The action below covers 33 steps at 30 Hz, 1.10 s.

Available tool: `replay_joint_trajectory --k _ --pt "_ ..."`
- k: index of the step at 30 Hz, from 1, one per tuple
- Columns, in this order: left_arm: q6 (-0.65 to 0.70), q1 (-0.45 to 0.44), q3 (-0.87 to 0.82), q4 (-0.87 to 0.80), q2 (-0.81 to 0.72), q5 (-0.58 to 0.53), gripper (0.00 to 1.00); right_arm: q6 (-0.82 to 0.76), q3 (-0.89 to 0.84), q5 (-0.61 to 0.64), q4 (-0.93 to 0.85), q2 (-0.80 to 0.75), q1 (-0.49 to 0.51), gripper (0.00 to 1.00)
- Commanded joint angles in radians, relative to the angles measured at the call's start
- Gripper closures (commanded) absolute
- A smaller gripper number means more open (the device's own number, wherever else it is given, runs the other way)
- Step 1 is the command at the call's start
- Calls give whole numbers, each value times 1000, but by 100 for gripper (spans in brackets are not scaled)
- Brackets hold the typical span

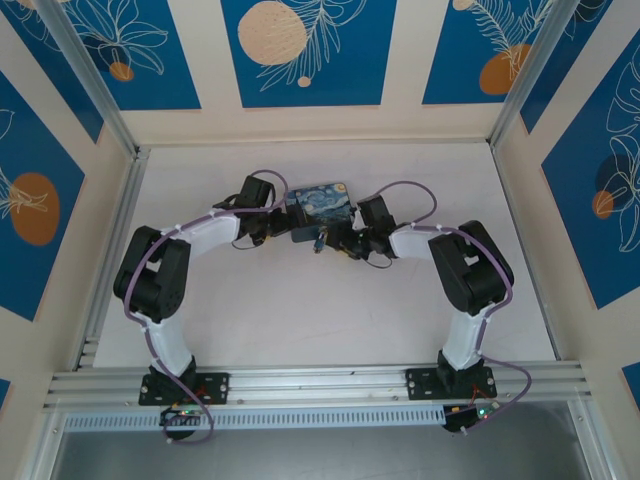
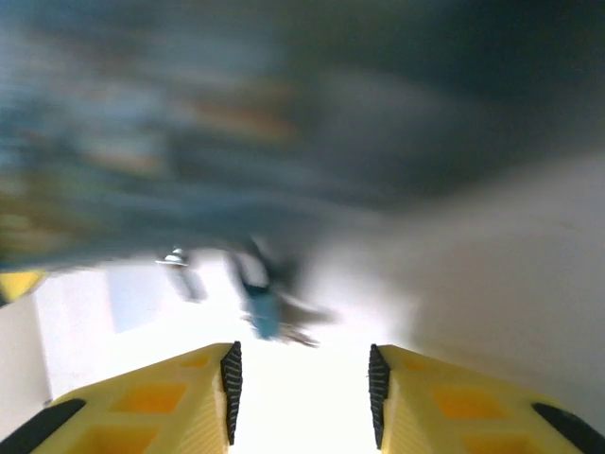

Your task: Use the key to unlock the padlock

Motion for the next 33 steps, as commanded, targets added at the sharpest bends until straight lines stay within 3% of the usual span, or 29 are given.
replay_joint_trajectory --k 1,5,14,21,33 --pt "-2 -15 -47 -75 18 23 0 55 -43 24 -134 -49 2 57" --pt "-24 -19 -74 -48 6 49 0 72 -88 56 -111 -109 6 56" --pt "-109 -46 -160 43 -38 121 0 162 -250 86 147 -174 45 63" --pt "-65 -43 -104 -38 -84 88 0 198 -308 114 322 -155 67 65" --pt "-17 8 -15 -121 -104 66 0 106 -207 127 298 -98 68 65"
